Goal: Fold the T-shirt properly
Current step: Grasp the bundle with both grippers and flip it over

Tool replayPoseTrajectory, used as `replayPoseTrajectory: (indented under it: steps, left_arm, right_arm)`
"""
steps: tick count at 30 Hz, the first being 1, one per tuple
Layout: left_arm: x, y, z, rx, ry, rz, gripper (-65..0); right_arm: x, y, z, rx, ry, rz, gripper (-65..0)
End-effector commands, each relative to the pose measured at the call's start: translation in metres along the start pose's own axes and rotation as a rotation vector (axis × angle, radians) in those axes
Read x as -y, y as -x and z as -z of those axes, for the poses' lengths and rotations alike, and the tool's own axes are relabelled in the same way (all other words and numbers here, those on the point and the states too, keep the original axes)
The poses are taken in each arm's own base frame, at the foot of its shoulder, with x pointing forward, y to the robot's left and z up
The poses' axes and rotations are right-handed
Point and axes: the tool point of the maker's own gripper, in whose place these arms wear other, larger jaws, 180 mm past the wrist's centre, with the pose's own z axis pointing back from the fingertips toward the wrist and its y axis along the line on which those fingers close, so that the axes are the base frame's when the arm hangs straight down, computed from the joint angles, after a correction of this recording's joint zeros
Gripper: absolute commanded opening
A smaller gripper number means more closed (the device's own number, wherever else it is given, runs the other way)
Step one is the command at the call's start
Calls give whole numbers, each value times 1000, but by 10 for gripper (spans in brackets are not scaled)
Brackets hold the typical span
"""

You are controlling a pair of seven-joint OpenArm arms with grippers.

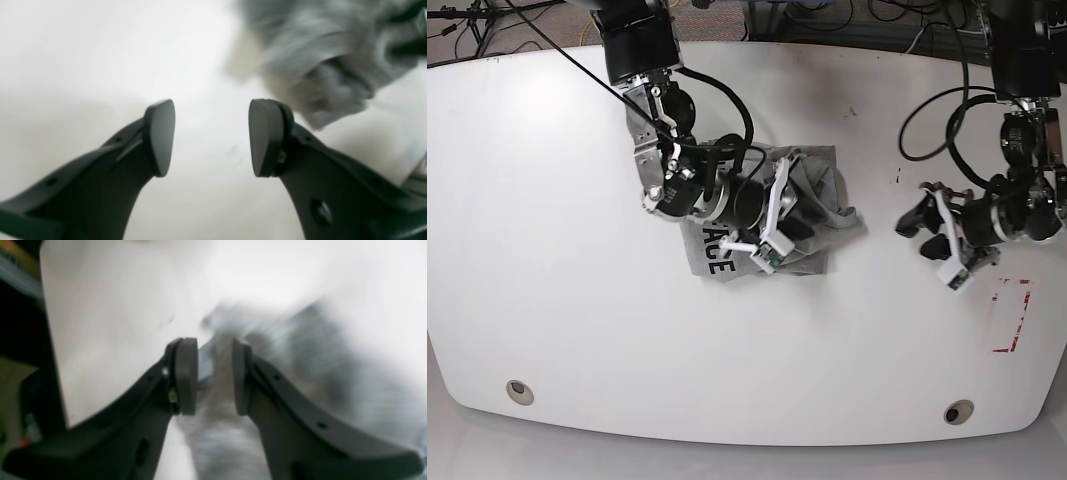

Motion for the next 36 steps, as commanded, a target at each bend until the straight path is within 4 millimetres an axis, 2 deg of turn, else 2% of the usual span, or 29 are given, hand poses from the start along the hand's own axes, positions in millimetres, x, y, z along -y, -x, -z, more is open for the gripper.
replayPoseTrajectory:
  steps: [1,6,13,17,23,29,34,36]
  left_arm:
    - [13,-16,7,4,-10,87,-319]
    - [59,-24,40,-33,34,190,-319]
    - [111,-45,65,-30,46,306,-319]
    - [134,-41,76,-45,64,317,-319]
    - [166,-39,90,-28,104,316,-319]
    - [181,-17,104,-54,137,304,-319]
    - [173,6,115,-131,140,284,-319]
    - [157,12,115,-146,118,278,-319]
  right_arm:
    - [23,-30,-19,47,67,-62,-484]
    - [64,-26,-41,6,153,-98,-484]
    - [118,-24,-64,40,253,-65,-487]
    - [142,-15,-67,34,261,-44,-488]
    - [168,16,-56,40,252,62,-490]
    - [177,45,-43,81,273,134,-490]
    - [171,78,-40,65,282,178,-490]
    - [167,85,-41,74,281,192,-490]
